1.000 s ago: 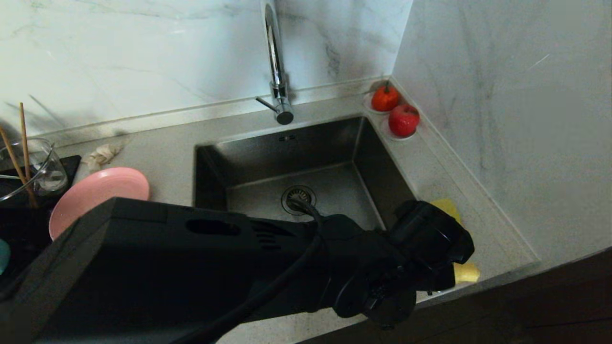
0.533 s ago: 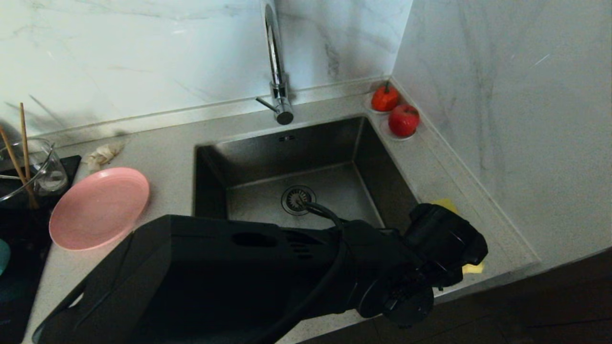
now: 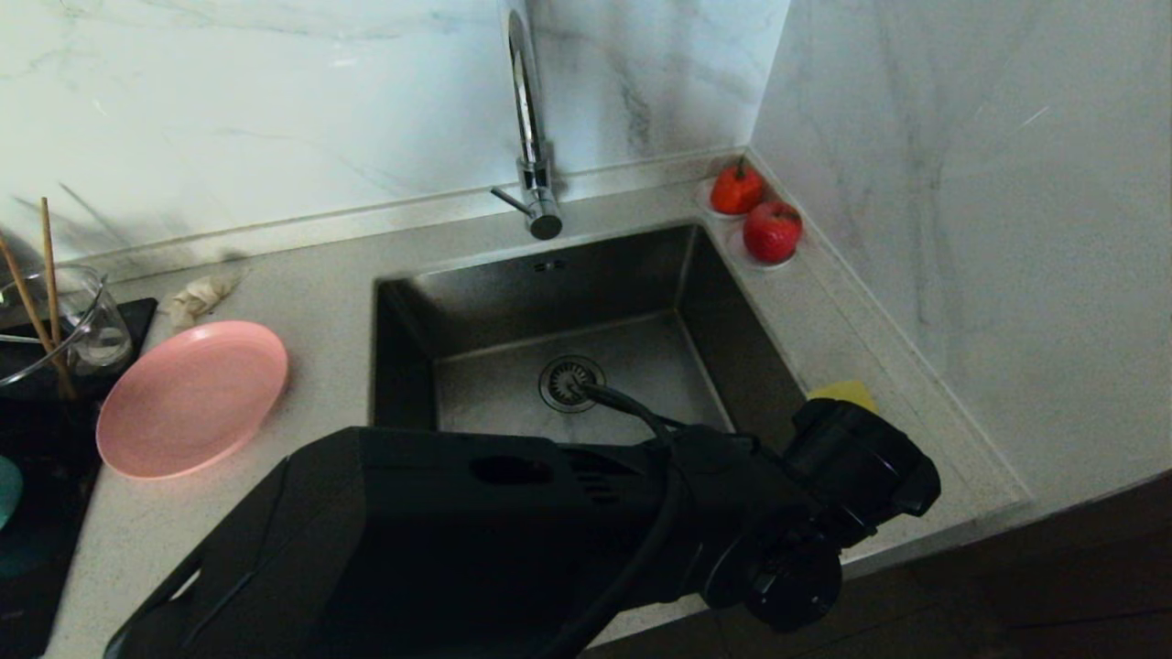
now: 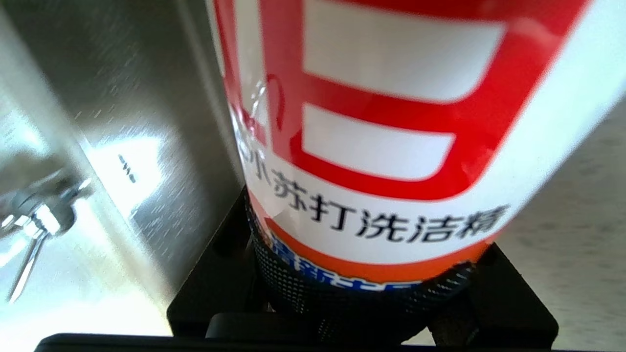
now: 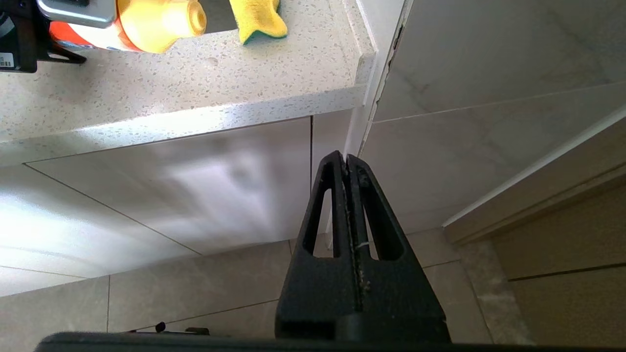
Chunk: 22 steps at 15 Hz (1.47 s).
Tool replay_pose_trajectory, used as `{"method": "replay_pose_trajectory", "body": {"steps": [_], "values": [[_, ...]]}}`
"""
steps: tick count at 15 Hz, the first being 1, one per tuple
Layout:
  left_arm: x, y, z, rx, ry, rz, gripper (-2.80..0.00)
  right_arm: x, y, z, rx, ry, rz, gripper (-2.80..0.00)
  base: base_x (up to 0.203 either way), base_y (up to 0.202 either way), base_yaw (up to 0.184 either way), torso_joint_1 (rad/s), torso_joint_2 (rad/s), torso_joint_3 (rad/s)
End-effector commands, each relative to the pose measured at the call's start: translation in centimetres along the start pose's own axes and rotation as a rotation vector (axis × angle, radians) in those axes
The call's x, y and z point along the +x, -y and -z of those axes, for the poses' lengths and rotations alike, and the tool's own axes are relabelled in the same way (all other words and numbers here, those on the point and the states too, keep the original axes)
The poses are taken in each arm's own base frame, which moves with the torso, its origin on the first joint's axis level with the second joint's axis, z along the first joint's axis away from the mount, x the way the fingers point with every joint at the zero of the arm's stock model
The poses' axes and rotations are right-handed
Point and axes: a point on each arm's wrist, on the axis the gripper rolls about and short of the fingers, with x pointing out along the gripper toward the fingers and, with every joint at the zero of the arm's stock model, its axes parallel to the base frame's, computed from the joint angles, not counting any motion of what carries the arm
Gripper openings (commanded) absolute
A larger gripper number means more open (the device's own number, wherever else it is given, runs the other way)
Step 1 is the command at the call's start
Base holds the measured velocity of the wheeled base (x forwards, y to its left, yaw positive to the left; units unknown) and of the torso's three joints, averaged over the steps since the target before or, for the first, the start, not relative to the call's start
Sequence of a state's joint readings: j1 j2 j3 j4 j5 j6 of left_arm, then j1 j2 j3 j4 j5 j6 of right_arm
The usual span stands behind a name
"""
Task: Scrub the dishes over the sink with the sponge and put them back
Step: Squeeze it onto the sponge
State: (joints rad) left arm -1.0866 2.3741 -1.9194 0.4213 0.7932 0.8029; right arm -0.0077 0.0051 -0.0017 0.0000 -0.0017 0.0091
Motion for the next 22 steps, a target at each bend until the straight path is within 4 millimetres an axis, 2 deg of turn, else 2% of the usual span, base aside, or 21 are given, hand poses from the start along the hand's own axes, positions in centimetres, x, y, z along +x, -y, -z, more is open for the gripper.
{"method": "replay_pose_trajectory", "body": {"steps": [1, 22], "values": [[0.6, 0.6, -0.1, 0.018, -0.034, -0.015, -2.8, 0.0, 0.0, 0.0, 0.0, 0.0, 0.0, -2.8, 0.0, 0.0, 0.0, 0.0, 0.0, 0.0], [1.9, 1.9, -0.2, 0.079, -0.16, -0.096, -2.8, 0.0, 0.0, 0.0, 0.0, 0.0, 0.0, -2.8, 0.0, 0.0, 0.0, 0.0, 0.0, 0.0]]}}
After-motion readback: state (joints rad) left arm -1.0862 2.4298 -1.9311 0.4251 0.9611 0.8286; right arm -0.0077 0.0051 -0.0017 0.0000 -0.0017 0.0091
